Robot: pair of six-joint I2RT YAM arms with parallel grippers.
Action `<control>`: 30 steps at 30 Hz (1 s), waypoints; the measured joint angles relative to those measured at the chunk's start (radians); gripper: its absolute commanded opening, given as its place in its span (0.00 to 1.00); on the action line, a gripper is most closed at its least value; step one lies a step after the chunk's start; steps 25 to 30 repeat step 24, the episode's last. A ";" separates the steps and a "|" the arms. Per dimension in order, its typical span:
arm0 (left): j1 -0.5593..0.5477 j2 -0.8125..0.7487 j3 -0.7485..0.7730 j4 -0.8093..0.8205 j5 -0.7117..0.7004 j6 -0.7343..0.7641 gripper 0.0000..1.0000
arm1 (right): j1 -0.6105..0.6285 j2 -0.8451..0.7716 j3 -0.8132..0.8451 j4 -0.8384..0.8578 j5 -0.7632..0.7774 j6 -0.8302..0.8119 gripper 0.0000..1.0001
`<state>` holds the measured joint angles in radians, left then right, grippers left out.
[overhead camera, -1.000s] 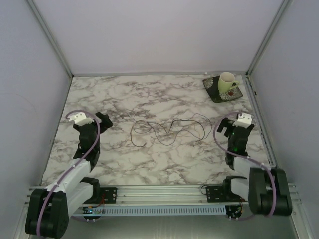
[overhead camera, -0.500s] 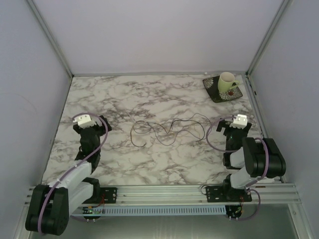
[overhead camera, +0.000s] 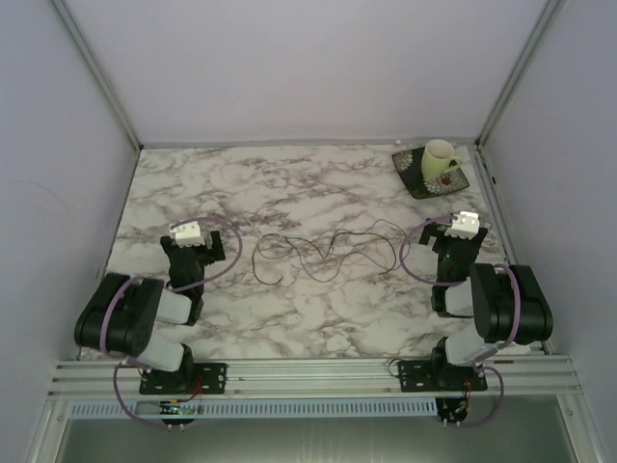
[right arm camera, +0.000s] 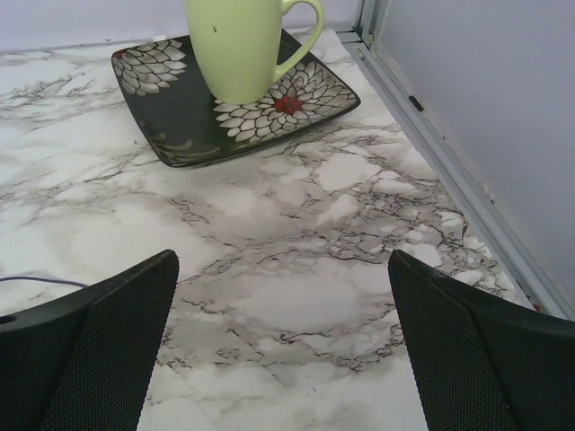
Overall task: Zip-tie the wires
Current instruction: Reset both arms
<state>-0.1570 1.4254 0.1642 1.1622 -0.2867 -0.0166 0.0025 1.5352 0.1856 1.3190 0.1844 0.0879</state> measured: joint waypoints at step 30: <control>0.000 0.129 0.051 0.119 -0.047 0.024 1.00 | 0.000 0.000 0.000 -0.004 0.000 0.000 0.99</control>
